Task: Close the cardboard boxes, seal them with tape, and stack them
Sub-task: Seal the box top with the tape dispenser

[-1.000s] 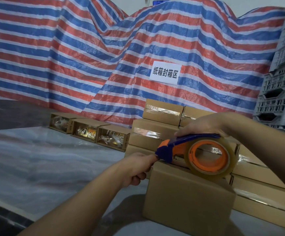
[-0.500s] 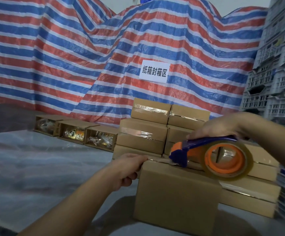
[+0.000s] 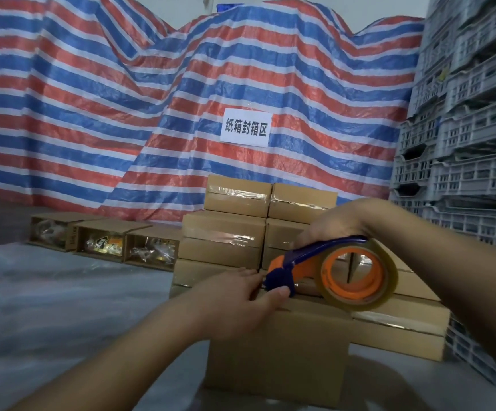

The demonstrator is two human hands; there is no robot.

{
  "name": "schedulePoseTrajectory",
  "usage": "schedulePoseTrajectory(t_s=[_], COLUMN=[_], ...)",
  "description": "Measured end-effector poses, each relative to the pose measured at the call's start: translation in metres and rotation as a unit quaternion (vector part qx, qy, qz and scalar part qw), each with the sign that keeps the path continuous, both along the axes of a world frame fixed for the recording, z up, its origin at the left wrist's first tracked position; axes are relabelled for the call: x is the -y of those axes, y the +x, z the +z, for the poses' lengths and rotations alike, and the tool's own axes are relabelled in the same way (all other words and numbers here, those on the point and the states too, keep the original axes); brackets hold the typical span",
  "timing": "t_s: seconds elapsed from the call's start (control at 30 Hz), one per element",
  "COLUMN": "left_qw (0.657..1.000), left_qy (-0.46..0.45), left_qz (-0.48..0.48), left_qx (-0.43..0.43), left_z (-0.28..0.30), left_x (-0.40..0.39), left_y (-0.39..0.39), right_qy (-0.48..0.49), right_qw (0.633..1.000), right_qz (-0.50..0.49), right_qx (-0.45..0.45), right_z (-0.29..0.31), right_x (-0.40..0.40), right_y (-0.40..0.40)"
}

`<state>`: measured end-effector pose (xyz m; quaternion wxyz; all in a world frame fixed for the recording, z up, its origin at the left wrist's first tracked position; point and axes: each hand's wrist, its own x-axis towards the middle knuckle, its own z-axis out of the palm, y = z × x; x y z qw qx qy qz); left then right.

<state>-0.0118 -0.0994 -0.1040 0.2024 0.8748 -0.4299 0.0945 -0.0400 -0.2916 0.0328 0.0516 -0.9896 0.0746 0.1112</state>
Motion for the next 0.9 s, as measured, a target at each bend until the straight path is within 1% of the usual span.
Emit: schedulePoseTrajectory(t_s=[0.13, 0.2, 0.33, 0.4, 0.43, 0.53, 0.63, 0.73, 0.77, 0.83, 0.9], left_qw=[0.998, 0.998, 0.998, 0.997, 0.997, 0.997, 0.997, 0.996, 0.994, 0.986, 0.982], left_qy=[0.045, 0.046, 0.048, 0.054, 0.055, 0.055, 0.055, 0.074, 0.100, 0.146, 0.152], left_qz=[0.014, 0.020, 0.029, 0.032, 0.034, 0.039, 0.038, 0.041, 0.047, 0.063, 0.055], left_qx=[0.034, 0.033, 0.029, 0.039, 0.043, 0.045, 0.021, -0.018, -0.008, 0.043, 0.098], left_z=[0.004, 0.004, 0.003, 0.002, 0.002, 0.003, 0.002, 0.006, 0.009, 0.016, 0.019], left_x=[-0.002, -0.003, -0.004, -0.005, -0.005, -0.006, -0.005, -0.005, -0.003, 0.008, 0.028], left_y=[0.000, 0.000, -0.001, -0.001, -0.002, -0.002, 0.001, 0.004, 0.004, 0.000, -0.010], right_qy=[0.048, 0.063, 0.070, 0.101, 0.096, 0.038, 0.038, 0.043, 0.044, 0.044, 0.051], right_qw=[0.999, 0.997, 0.997, 0.994, 0.994, 0.999, 0.997, 0.997, 0.997, 0.997, 0.997], right_qz=[-0.026, -0.035, 0.000, -0.027, -0.032, -0.035, -0.056, -0.068, -0.069, -0.063, -0.049], right_qx=[-0.002, 0.002, -0.017, -0.029, -0.028, -0.018, -0.031, -0.015, -0.010, 0.002, 0.012], right_z=[0.003, 0.007, 0.016, 0.021, 0.022, 0.016, 0.003, -0.002, -0.002, -0.003, -0.006], right_x=[0.005, 0.012, 0.036, 0.050, 0.056, 0.064, 0.063, 0.064, 0.064, 0.065, 0.065], right_y=[-0.005, -0.011, -0.028, -0.037, -0.041, -0.042, -0.038, -0.039, -0.041, -0.043, -0.044])
